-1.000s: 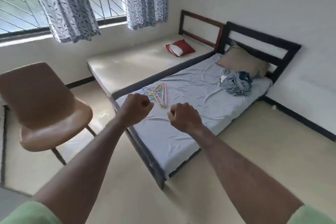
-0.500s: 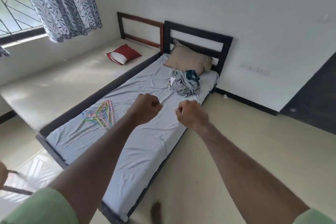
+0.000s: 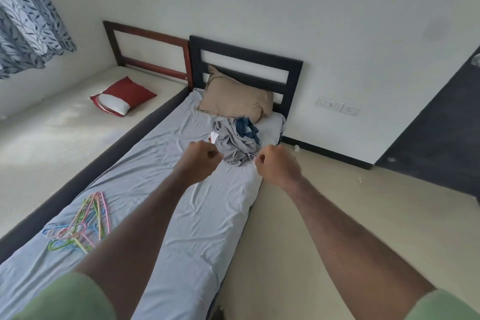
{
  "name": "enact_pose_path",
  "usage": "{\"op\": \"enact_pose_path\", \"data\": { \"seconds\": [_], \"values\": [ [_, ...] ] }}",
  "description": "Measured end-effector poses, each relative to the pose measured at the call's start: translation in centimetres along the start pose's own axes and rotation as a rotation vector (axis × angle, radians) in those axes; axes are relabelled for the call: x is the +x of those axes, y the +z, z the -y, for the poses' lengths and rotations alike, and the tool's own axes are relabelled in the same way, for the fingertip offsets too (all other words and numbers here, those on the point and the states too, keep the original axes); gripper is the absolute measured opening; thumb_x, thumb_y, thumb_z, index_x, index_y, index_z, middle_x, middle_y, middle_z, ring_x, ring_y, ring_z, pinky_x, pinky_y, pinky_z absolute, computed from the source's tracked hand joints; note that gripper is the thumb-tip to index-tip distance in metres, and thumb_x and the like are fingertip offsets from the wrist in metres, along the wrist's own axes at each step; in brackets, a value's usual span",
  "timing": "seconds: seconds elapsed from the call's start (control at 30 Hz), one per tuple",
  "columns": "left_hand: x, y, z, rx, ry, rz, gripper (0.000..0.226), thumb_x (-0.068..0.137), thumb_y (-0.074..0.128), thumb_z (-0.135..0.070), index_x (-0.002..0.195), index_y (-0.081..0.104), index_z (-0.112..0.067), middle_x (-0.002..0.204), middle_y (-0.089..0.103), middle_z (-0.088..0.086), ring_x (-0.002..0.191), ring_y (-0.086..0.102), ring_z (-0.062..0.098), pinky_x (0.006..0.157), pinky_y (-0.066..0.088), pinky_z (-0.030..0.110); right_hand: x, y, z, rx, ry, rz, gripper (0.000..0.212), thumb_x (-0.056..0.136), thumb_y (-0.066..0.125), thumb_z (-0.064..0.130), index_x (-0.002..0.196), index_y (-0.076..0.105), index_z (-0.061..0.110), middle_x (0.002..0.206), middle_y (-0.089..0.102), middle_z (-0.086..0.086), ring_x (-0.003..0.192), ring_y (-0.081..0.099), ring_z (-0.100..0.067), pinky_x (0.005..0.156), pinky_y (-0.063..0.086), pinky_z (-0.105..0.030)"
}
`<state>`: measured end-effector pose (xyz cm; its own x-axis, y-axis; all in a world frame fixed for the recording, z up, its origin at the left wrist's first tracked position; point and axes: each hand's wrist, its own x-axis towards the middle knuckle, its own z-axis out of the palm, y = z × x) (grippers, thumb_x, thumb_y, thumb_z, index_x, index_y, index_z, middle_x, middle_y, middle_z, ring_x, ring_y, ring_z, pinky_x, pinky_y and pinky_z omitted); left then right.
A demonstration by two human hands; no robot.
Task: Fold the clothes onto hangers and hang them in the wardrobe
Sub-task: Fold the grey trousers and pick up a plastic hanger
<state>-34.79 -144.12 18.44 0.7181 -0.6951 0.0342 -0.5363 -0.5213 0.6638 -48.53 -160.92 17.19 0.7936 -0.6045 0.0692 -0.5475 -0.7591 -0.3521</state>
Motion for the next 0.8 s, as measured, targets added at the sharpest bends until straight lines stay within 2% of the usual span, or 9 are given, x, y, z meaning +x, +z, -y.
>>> {"op": "enact_pose_path", "data": {
  "seconds": [0.1, 0.2, 0.3, 0.4, 0.57, 0.67, 0.8],
  "values": [
    [5.5, 0.1, 1.3, -0.015, -0.008, 0.024, 0.031, 0.091, 0.062, -0.018, 0.062, 0.061, -0.007, 0.062, 0.066, 0.013, 0.063, 0.067, 0.031, 0.065, 0.058, 0.047, 5.2, 1.2, -0.1, 0.011, 0.028, 0.004, 0.027, 0.093, 0.056, 0.031, 0.076, 0.062, 0.012, 0.069, 0.058, -0.006, 0.069, 0.06, -0.03, 0.059, 0.05, -0.033],
    [10.4, 0.7, 2.4, -0.046, -0.014, 0.042, 0.029, 0.091, 0.061, -0.016, 0.064, 0.063, -0.004, 0.064, 0.068, 0.014, 0.063, 0.067, 0.032, 0.066, 0.058, 0.048, 10.0, 3.1, -0.4, 0.0, 0.038, 0.017, 0.027, 0.093, 0.055, 0.03, 0.072, 0.057, 0.014, 0.066, 0.053, -0.003, 0.067, 0.056, -0.029, 0.059, 0.047, -0.032],
    [14.9, 2.4, 4.3, -0.083, -0.055, 0.038, 0.03, 0.092, 0.061, -0.015, 0.065, 0.063, -0.002, 0.064, 0.068, 0.015, 0.062, 0.067, 0.034, 0.064, 0.058, 0.046, 15.1, 5.4, -1.3, -0.011, 0.049, 0.049, 0.024, 0.094, 0.056, 0.031, 0.075, 0.058, 0.016, 0.071, 0.057, -0.004, 0.072, 0.061, -0.03, 0.065, 0.055, -0.036],
    [19.4, 4.3, 6.2, -0.101, -0.106, 0.037, 0.03, 0.093, 0.061, -0.016, 0.065, 0.065, -0.004, 0.064, 0.069, 0.014, 0.059, 0.067, 0.031, 0.061, 0.058, 0.043, 19.8, 7.5, -2.5, -0.019, 0.054, 0.088, 0.023, 0.094, 0.056, 0.032, 0.076, 0.056, 0.018, 0.075, 0.058, -0.005, 0.076, 0.061, -0.031, 0.069, 0.055, -0.038],
    [29.0, 8.1, 8.2, -0.132, -0.185, 0.013, 0.029, 0.095, 0.059, -0.015, 0.07, 0.068, -0.001, 0.065, 0.07, 0.01, 0.061, 0.068, 0.027, 0.065, 0.056, 0.036, 30.4, 10.9, -6.1, -0.028, 0.044, 0.13, 0.026, 0.094, 0.055, 0.027, 0.071, 0.05, 0.017, 0.07, 0.052, -0.003, 0.07, 0.056, -0.029, 0.066, 0.051, -0.036],
    [35.4, 10.7, 9.3, -0.132, -0.255, 0.008, 0.025, 0.095, 0.058, -0.015, 0.072, 0.067, -0.007, 0.065, 0.071, 0.005, 0.061, 0.068, 0.023, 0.062, 0.054, 0.032, 37.4, 12.9, -9.0, -0.01, 0.042, 0.21, 0.026, 0.095, 0.055, 0.026, 0.07, 0.052, 0.018, 0.073, 0.058, -0.005, 0.072, 0.059, -0.029, 0.067, 0.054, -0.038],
    [44.0, 14.1, 10.5, -0.154, -0.37, 0.018, 0.017, 0.094, 0.06, -0.016, 0.079, 0.067, -0.013, 0.066, 0.072, 0.006, 0.063, 0.069, 0.024, 0.066, 0.053, 0.031, 45.9, 16.3, -13.2, 0.029, 0.07, 0.287, 0.04, 0.095, 0.052, 0.025, 0.058, 0.038, 0.021, 0.066, 0.055, -0.003, 0.072, 0.061, -0.032, 0.068, 0.055, -0.039]
  ]
}}
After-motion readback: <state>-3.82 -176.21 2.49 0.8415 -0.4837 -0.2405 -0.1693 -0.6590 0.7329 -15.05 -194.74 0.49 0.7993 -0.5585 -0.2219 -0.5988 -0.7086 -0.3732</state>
